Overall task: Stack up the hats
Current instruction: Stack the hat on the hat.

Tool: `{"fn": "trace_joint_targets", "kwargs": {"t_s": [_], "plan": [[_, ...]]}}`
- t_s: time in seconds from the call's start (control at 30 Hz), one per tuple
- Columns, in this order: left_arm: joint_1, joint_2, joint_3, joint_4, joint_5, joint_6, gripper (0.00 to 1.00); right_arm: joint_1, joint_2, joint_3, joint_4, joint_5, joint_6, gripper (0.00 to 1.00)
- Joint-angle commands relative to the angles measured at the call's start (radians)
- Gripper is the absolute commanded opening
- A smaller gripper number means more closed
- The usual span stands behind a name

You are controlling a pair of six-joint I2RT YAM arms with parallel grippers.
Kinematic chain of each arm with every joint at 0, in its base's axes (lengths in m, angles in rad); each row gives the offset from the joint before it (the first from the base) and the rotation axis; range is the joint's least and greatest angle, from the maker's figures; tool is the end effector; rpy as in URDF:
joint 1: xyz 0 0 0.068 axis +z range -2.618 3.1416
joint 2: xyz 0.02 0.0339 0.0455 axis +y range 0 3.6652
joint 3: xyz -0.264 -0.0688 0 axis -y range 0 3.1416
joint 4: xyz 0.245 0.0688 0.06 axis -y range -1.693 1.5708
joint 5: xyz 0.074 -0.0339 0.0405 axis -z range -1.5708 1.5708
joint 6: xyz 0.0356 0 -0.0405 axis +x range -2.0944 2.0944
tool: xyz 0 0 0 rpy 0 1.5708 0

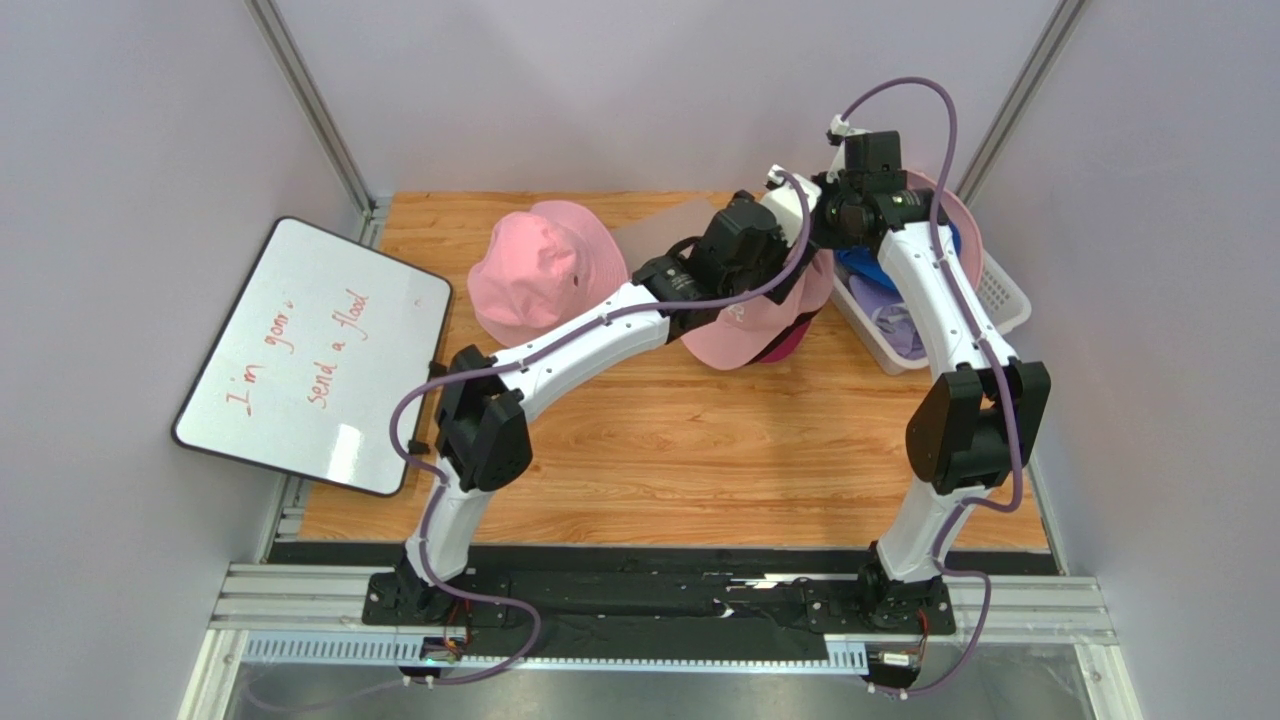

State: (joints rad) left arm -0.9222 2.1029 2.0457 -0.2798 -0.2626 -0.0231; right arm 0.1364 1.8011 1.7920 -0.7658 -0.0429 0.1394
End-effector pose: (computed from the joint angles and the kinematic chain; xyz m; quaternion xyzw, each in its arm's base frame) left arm 0.3120 -0.3963 0.3511 0.2832 0.7612 -0.1660 0.5593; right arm 0.4001 0.0565 0.3516 -0.0069 0.9217 0.0728 0.3810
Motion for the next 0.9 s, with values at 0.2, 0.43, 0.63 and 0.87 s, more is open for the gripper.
{"fn": "trace_joint_targets", "kwargs": {"t_s": [0.2,0.43,0.63,0.87], "plan": [[0.06,0.017,0.056,0.002,-0.061,-0.038,0.79,0.008,-0.062,-0.052,-0.001,0.024,-0.006,0.0],[0.106,0.02,0.03,-0.009,-0.052,-0.069,0.78,-0.004,-0.108,-0.068,-0.012,0.041,-0.009,0.0],[0.131,0.032,0.022,-0.004,-0.043,-0.084,0.77,-0.026,-0.112,-0.086,-0.026,0.041,-0.012,0.0],[0.141,0.025,0.002,-0.01,0.003,-0.093,0.77,-0.072,-0.149,-0.131,-0.027,0.038,-0.004,0.0]]}}
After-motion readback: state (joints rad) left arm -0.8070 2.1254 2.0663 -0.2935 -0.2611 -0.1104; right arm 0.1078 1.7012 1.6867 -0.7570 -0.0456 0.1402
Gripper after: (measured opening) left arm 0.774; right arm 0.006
